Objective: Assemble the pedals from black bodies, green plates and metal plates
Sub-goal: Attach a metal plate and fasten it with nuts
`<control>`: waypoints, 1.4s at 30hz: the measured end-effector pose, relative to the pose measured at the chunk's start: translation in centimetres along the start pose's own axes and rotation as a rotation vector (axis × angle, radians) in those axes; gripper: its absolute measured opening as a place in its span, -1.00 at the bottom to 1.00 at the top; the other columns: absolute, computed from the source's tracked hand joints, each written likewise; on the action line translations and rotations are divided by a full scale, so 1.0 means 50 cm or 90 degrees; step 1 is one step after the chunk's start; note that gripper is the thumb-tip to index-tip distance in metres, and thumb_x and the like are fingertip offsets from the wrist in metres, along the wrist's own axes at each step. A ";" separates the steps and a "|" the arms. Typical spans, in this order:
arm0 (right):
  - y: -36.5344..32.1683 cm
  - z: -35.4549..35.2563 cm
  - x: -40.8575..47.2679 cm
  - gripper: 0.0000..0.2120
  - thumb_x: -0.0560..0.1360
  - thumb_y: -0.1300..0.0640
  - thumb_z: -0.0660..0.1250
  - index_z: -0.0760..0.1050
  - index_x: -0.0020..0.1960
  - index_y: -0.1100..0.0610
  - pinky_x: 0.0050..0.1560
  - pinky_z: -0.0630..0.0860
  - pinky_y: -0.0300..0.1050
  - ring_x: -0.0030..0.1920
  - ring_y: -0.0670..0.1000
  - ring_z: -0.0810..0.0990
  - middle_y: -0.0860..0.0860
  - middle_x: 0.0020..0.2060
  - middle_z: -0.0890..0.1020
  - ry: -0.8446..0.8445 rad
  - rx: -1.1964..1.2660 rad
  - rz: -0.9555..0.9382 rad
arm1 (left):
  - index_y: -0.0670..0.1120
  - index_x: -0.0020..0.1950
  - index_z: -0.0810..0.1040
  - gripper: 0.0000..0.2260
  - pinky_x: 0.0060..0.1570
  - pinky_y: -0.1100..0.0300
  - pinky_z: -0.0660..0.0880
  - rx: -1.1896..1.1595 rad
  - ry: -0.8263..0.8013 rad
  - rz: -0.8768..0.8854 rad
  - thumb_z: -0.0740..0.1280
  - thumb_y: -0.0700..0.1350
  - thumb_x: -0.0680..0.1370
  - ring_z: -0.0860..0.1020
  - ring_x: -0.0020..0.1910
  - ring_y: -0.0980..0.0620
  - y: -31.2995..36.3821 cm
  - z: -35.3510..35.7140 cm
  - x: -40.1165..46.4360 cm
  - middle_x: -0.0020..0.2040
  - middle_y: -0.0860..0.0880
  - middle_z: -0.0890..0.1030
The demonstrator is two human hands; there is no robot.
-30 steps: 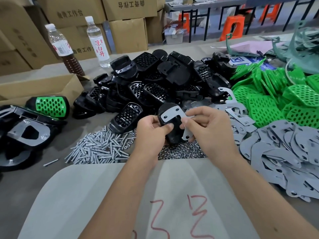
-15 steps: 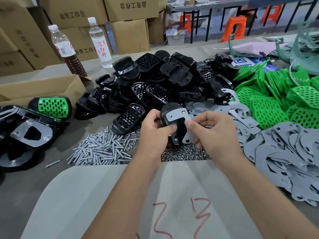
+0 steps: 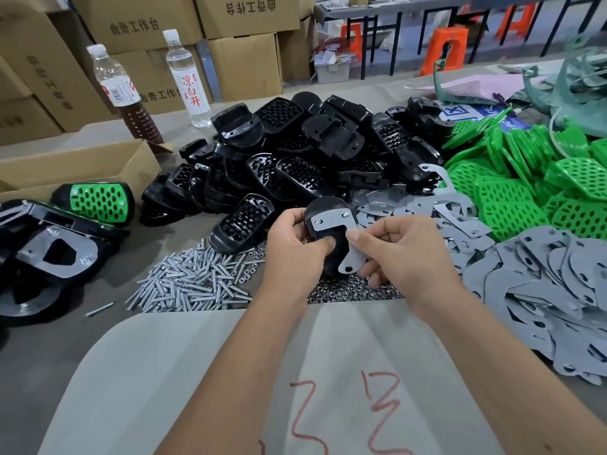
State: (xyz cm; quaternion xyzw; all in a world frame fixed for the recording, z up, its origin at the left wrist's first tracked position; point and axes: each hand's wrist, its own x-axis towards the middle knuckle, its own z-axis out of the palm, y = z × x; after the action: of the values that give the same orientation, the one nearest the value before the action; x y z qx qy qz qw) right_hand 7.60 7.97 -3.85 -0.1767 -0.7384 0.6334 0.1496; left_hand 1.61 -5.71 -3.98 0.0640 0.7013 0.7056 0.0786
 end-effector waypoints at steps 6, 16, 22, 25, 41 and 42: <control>-0.003 -0.003 -0.001 -0.85 0.53 0.20 0.53 0.66 -0.21 0.10 -0.44 0.59 -0.15 -0.49 0.05 0.65 0.04 -0.43 0.68 -0.009 0.005 -0.002 | -0.10 0.17 0.59 -0.66 0.05 -0.01 0.68 0.007 0.013 -0.001 0.40 -0.46 0.52 0.73 0.02 -0.01 -0.008 0.000 0.006 0.00 -0.02 0.76; -0.001 -0.010 -0.001 -0.88 0.53 0.23 0.51 0.67 -0.18 0.20 -0.39 0.62 -0.11 -0.50 0.03 0.63 0.10 -0.42 0.67 -0.002 0.049 0.035 | -0.07 0.16 0.55 -0.67 0.02 0.03 0.69 0.034 -0.051 0.012 0.46 -0.41 0.51 0.71 0.07 -0.02 -0.015 -0.011 0.008 0.01 0.01 0.75; -0.001 -0.011 -0.003 -0.87 0.54 0.23 0.52 0.67 -0.18 0.21 -0.35 0.66 -0.04 -0.50 0.04 0.63 0.11 -0.42 0.66 -0.010 0.040 0.036 | -0.10 0.13 0.53 -0.68 -0.07 -0.01 0.70 0.012 -0.060 0.005 0.44 -0.44 0.50 0.72 0.02 -0.07 -0.016 -0.014 0.006 -0.01 -0.03 0.75; -0.006 -0.014 -0.004 -0.87 0.54 0.26 0.50 0.65 -0.17 0.27 -0.45 0.58 -0.16 -0.52 0.03 0.60 0.14 -0.41 0.64 -0.026 0.061 0.052 | -0.12 0.14 0.53 -0.68 -0.04 -0.10 0.70 0.011 -0.072 -0.002 0.44 -0.45 0.51 0.72 0.03 -0.13 -0.014 -0.015 0.006 -0.01 -0.06 0.75; -0.011 -0.021 -0.009 -0.85 0.56 0.29 0.47 0.61 -0.17 0.30 -0.48 0.57 -0.17 -0.53 -0.01 0.56 0.12 -0.45 0.64 -0.055 0.081 0.054 | -0.19 0.14 0.44 -0.70 -0.09 -0.14 0.65 0.013 -0.151 0.012 0.45 -0.42 0.52 0.66 -0.05 -0.13 -0.003 -0.030 0.000 0.06 -0.20 0.70; -0.010 -0.020 -0.009 -0.85 0.56 0.28 0.48 0.62 -0.17 0.30 -0.49 0.57 -0.16 -0.53 0.00 0.57 0.12 -0.45 0.64 -0.052 0.076 0.051 | -0.19 0.14 0.45 -0.70 -0.05 -0.20 0.65 0.011 -0.147 0.013 0.45 -0.42 0.52 0.66 -0.04 -0.14 -0.004 -0.029 0.000 0.06 -0.21 0.70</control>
State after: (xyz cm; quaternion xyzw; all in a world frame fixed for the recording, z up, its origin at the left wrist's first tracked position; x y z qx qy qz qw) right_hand 8.40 8.58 -3.21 -0.1707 -0.6973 0.6884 0.1039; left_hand 1.31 -7.15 -4.21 0.1530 0.6930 0.6880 0.1514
